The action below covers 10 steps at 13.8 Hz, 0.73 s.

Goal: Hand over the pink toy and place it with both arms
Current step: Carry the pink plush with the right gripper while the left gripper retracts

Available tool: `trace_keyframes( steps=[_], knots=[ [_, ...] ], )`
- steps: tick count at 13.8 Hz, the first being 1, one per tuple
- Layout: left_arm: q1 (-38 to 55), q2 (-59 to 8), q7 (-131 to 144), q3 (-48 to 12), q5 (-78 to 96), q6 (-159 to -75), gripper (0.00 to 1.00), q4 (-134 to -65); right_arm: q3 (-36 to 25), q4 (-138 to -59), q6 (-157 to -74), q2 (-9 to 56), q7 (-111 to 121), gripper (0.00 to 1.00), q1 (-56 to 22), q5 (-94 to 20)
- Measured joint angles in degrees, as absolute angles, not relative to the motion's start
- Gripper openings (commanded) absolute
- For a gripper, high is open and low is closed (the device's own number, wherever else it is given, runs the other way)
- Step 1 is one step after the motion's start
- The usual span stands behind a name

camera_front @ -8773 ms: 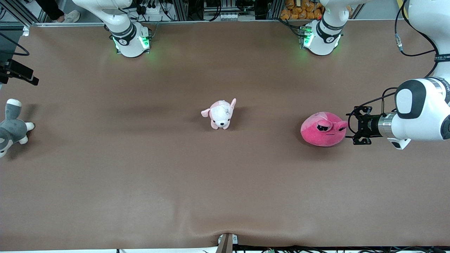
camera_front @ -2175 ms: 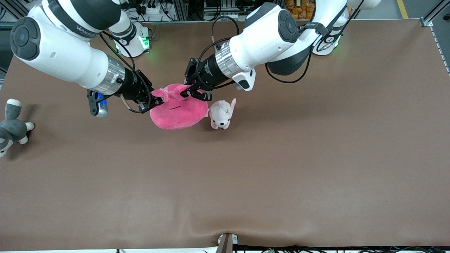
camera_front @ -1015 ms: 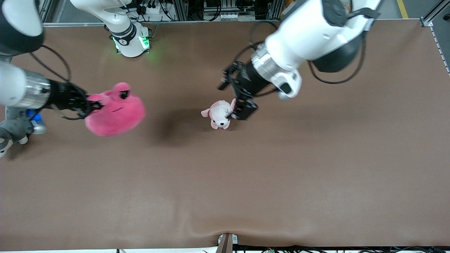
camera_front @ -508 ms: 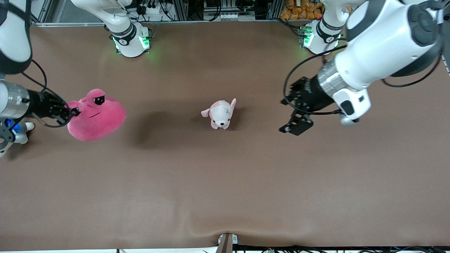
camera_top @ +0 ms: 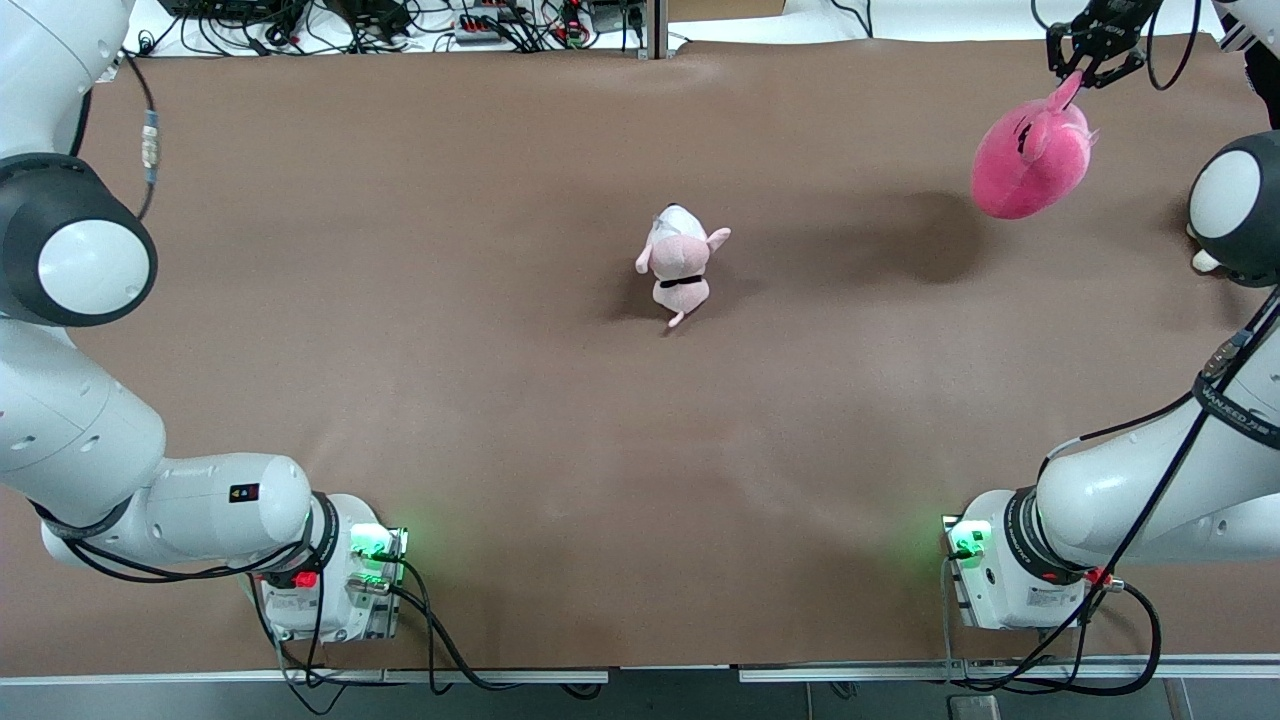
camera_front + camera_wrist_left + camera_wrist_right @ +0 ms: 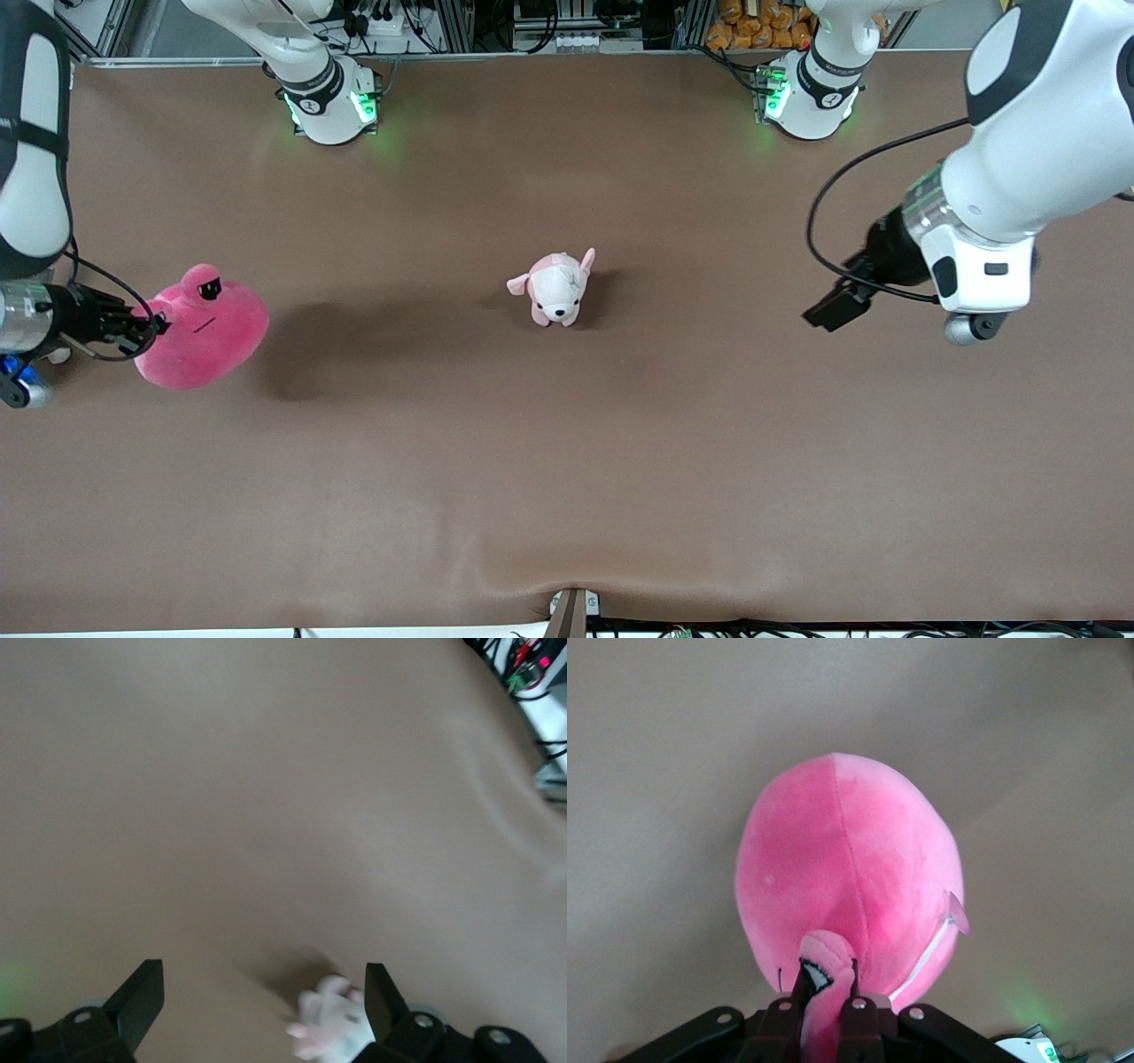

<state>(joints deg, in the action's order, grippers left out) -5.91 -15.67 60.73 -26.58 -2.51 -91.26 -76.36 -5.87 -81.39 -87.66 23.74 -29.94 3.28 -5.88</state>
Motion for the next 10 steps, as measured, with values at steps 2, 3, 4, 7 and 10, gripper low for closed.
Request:
trace_keyframes(
  steps=[2, 3, 4, 7, 10],
  knots=[
    [-6.65, -14.98, 52.75, -26.55, -6.37, -90.11, 1.00, -76.36, -5.87, -81.47, -90.02, 25.97, -32.51, 0.00, 5.05, -8.28],
    [-7.66, -14.43, 48.95, -26.55, -7.20, -89.55, 1.00, -76.36, -5.89, -81.48, -91.15, 27.06, -33.25, 0.00, 6.58, -10.09],
    [-8.94, -13.91, 45.73, -26.53, -7.45, -88.84, 1.00, -76.36, -5.90, -81.50, -92.10, 27.93, -33.32, 0.00, 8.23, -11.45],
    [-13.13, -12.58, 36.63, -26.49, -7.49, -86.82, 1.00, -76.35, -5.89, -81.54, -93.67, 29.52, -33.02, 0.00, 11.72, -12.72],
    [-15.31, -10.96, 27.81, -26.00, -7.48, -86.45, 1.00, -76.36, -5.02, -81.61, -93.67, 30.06, -33.08, 0.00, 10.48, -12.72]
  ],
)
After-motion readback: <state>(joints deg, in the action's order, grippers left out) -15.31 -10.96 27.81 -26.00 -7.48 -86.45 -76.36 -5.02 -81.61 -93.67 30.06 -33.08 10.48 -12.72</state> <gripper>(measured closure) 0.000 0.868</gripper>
